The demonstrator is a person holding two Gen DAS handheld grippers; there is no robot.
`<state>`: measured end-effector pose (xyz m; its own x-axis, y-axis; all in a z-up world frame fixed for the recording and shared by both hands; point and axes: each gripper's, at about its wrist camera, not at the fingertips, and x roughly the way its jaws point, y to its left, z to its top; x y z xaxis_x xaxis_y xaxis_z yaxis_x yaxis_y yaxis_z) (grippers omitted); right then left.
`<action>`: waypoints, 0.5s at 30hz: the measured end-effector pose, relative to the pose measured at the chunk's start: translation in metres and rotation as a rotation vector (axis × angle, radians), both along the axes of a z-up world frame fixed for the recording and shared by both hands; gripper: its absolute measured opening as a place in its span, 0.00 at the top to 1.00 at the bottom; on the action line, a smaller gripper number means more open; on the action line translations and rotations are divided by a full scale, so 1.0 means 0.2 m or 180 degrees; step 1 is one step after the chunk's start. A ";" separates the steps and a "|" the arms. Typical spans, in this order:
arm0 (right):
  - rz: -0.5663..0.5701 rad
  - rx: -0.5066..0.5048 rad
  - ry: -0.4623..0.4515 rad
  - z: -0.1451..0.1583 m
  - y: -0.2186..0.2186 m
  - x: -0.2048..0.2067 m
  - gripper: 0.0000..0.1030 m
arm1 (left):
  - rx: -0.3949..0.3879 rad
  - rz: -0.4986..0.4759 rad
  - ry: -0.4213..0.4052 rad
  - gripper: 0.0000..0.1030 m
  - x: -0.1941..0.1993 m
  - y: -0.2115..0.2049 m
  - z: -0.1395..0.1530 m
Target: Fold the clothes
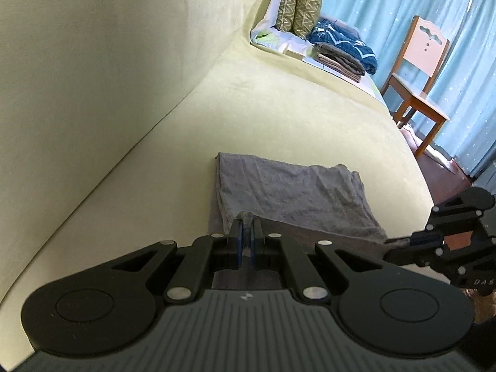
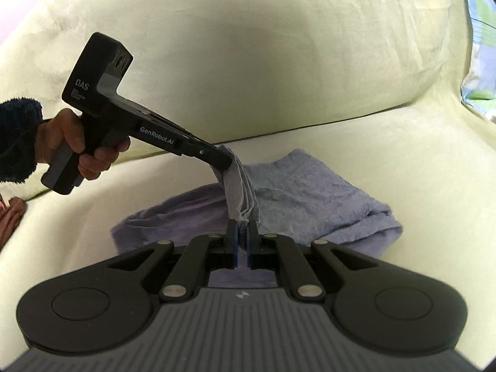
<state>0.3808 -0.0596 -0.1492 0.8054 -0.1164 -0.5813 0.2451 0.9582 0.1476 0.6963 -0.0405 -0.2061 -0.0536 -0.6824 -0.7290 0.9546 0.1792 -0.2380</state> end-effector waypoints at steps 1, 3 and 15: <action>0.0016 0.0004 0.0010 0.00 0.01 0.02 0.97 | 0.0006 -0.0011 -0.0005 0.99 0.00 0.01 0.00; 0.0005 -0.0010 0.0045 -0.05 0.00 0.06 0.97 | 0.0065 -0.0071 -0.0067 0.99 -0.02 0.03 -0.03; -0.0111 -0.0010 0.0068 -0.14 -0.10 0.08 0.97 | 0.0012 -0.0141 -0.0080 0.99 -0.03 0.12 -0.06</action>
